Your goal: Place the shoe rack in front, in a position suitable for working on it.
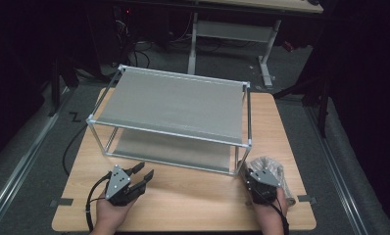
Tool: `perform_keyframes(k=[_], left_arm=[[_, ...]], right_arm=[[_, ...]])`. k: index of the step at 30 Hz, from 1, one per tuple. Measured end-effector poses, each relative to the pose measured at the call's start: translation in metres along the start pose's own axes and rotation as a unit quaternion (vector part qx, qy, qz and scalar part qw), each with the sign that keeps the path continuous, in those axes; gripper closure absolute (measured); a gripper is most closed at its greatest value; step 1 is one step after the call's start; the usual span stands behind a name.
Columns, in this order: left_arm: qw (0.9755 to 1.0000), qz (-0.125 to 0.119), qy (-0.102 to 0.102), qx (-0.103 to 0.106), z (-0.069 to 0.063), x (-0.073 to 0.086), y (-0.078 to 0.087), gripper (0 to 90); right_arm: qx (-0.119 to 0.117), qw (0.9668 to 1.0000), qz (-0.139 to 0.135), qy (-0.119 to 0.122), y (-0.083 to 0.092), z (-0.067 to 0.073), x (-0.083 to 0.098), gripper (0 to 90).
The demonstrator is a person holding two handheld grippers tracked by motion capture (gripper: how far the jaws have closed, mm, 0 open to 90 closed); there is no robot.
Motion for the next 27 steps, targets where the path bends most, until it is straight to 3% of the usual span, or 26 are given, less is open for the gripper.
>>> perform_keyframes(k=[5, 9, 17, 20, 25, 27], left_arm=[[0.9999, -0.010, -0.002, 0.010, -0.005, -0.006, -0.006, 55.4], [0.9993, -0.016, -0.011, 0.030, -0.017, -0.014, -0.019, 55.4], [0.9969, -0.021, -0.025, 0.072, -0.039, -0.024, -0.047, 55.3], [0.9961, -0.025, -0.032, 0.079, -0.045, -0.027, -0.052, 55.3], [0.9959, -0.024, -0.031, 0.081, -0.046, -0.027, -0.055, 55.2], [0.9960, -0.021, -0.034, 0.080, -0.046, -0.026, -0.054, 55.1]], right_arm=[[-0.011, 0.9999, -0.011, -0.005, 0.025, -0.005, 0.001, 83.1], [-0.014, 0.9998, -0.003, -0.016, 0.036, -0.009, 0.010, 82.6], [-0.008, 0.9973, 0.070, -0.020, 0.036, -0.018, 0.055, 81.3], [-0.007, 0.9963, 0.083, -0.025, 0.039, -0.021, 0.064, 78.5], [-0.015, 0.9975, 0.061, -0.032, 0.049, -0.023, 0.058, 66.9], [-0.023, 0.9985, 0.025, -0.043, 0.060, -0.023, 0.041, 60.1]])
Point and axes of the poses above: each handheld gripper's, and its own axes: y roughly backward along the jaws, x roughly out of its underside, z roughly to its left, the point moved 9 cm from there along -y, roughly forward along the jaws, and after that the axes turned 12 degrees about -y, right-handed, at the moved point
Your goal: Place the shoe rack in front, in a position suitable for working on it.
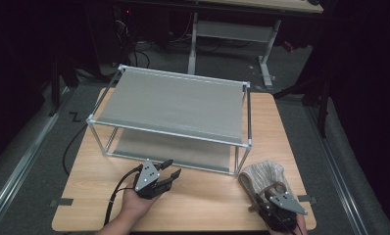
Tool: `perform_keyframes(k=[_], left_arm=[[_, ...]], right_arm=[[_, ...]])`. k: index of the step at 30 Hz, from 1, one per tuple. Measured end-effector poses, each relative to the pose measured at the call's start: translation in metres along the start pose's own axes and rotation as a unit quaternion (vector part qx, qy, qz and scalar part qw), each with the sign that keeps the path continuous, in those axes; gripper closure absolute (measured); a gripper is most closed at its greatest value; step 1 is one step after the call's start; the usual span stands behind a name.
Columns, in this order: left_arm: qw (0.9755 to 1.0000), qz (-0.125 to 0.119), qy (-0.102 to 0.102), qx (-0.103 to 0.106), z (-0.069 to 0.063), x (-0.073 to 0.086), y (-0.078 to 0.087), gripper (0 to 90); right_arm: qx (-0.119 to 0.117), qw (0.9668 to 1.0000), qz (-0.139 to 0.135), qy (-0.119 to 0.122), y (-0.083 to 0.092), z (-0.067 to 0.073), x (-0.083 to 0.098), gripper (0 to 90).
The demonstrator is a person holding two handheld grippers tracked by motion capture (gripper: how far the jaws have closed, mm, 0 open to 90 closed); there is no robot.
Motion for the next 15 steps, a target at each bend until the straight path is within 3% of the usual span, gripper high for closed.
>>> perform_keyframes(k=[3, 4, 9, 11, 15], left_arm=[[1.0000, 0.003, 0.000, -0.002, 0.001, 0.002, 0.002, 54.8], [1.0000, 0.006, 0.000, -0.006, 0.002, 0.004, 0.004, 54.7], [0.9997, 0.012, 0.007, -0.020, 0.008, 0.011, 0.017, 54.6], [0.9996, 0.013, 0.007, -0.022, 0.010, 0.013, 0.019, 54.5], [0.9991, 0.015, 0.014, -0.037, 0.017, 0.017, 0.032, 54.3]], right_arm=[[-0.003, 0.9998, -0.019, -0.007, 0.005, 0.000, -0.009, 56.6], [0.008, 0.9990, -0.043, -0.011, 0.009, -0.005, -0.021, 51.9], [0.058, 0.9944, -0.079, -0.038, 0.005, -0.029, -0.042, 31.0], [0.077, 0.9933, -0.070, -0.051, -0.005, -0.039, -0.044, 23.8], [0.081, 0.9933, -0.017, -0.081, -0.032, -0.055, -0.034, 18.2]])
Point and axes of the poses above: each handheld gripper's, and its own axes: y roughly backward along the jaws, x roughly out of its underside, z roughly to its left, the point moved 9 cm from there along -y, roughly forward along the jaws, and after that the axes turned 12 degrees about -y, right-handed, at the moved point
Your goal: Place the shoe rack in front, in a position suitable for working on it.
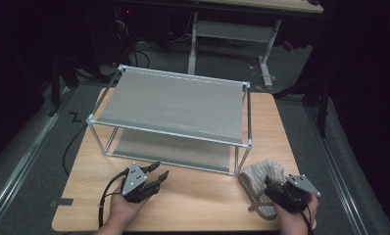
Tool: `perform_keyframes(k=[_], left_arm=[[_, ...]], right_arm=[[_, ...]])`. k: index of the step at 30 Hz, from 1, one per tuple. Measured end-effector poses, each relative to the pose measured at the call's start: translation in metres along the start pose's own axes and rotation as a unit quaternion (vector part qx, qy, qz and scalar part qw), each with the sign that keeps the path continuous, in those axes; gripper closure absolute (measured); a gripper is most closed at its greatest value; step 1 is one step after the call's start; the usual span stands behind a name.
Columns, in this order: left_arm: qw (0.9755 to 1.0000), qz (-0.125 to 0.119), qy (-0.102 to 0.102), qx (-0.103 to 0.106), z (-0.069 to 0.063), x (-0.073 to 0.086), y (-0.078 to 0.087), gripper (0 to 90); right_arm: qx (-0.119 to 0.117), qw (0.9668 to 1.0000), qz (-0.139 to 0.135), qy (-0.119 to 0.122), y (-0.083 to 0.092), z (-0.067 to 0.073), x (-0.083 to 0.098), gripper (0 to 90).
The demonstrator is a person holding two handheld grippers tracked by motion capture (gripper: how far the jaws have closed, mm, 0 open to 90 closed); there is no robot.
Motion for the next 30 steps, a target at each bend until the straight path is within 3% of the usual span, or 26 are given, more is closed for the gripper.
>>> perform_keyframes(k=[3, 7, 12, 18, 23, 30], left_arm=[[1.0000, 0.001, 0.004, -0.006, 0.003, 0.002, 0.004, 54.2], [0.9999, 0.002, 0.004, -0.010, 0.005, 0.003, 0.007, 54.0], [0.9999, 0.004, 0.003, -0.015, 0.008, 0.005, 0.011, 53.8], [0.9998, 0.005, 0.009, -0.016, 0.009, 0.005, 0.012, 53.6], [0.9999, 0.006, 0.005, -0.014, 0.007, 0.006, 0.012, 53.4], [0.9998, 0.005, 0.006, -0.017, 0.010, 0.006, 0.015, 53.2]], right_arm=[[0.008, 0.9994, 0.034, -0.003, -0.016, -0.005, 0.011, 18.6], [0.003, 0.9967, 0.081, -0.001, -0.034, -0.005, 0.025, 18.8], [-0.020, 0.9959, 0.088, 0.005, -0.039, 0.001, 0.028, 27.1], [-0.051, 0.9948, 0.083, 0.032, -0.036, 0.012, 0.028, 50.5], [-0.061, 0.9938, 0.087, 0.033, -0.035, 0.017, 0.029, 56.1], [-0.091, 0.9895, 0.092, 0.063, -0.035, 0.038, 0.032, 60.1]])
Point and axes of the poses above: each handheld gripper's, and its own axes: y roughly backward along the jaws, x roughly out of its underside, z roughly to its left, the point moved 9 cm from there along -y, roughly forward along the jaws, and after that the axes turned 12 degrees about -y, right-handed, at the moved point
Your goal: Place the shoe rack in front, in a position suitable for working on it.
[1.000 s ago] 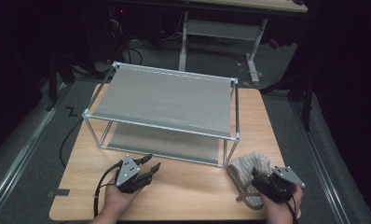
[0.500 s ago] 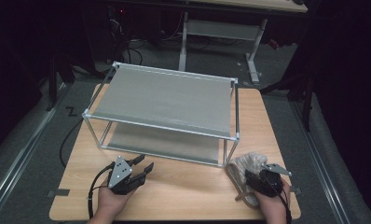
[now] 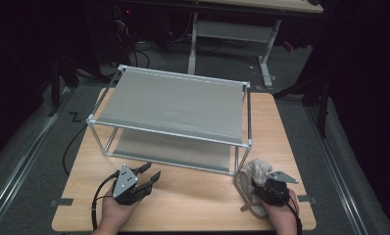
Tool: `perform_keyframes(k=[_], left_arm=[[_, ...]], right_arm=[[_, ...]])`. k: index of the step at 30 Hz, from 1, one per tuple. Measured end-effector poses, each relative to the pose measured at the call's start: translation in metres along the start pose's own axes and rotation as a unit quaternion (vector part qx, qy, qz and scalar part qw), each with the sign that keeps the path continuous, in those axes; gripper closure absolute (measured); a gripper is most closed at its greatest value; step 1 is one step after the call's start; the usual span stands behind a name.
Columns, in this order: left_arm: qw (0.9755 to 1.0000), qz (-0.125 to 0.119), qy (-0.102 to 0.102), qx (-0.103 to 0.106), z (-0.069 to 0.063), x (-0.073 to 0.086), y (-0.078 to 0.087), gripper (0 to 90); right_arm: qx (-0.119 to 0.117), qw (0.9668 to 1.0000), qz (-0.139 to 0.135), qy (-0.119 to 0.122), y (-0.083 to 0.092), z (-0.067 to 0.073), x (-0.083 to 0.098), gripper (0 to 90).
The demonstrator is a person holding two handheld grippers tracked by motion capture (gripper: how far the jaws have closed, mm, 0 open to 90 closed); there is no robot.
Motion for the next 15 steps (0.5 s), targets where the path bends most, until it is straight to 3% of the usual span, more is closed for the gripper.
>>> perform_keyframes(k=[3, 9, 15], left_arm=[[1.0000, 0.001, 0.001, 0.000, 0.000, 0.001, 0.001, 53.1], [1.0000, 0.002, -0.003, 0.000, -0.001, 0.001, 0.002, 52.9], [1.0000, 0.001, 0.002, 0.001, 0.000, 0.001, 0.002, 52.8]], right_arm=[[-0.015, 0.9996, 0.003, 0.026, -0.002, 0.012, 0.001, 60.9], [-0.035, 0.9982, 0.010, 0.048, -0.003, 0.035, 0.003, 63.9], [-0.037, 0.9981, -0.010, 0.048, 0.004, 0.040, -0.004, 69.6]])
Point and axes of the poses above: each handheld gripper's, and its own axes: y roughly backward along the jaws, x roughly out of its underside, z roughly to its left, the point moved 9 cm from there along -y, roughly forward along the jaws, and after that the axes turned 12 degrees about -y, right-handed, at the moved point
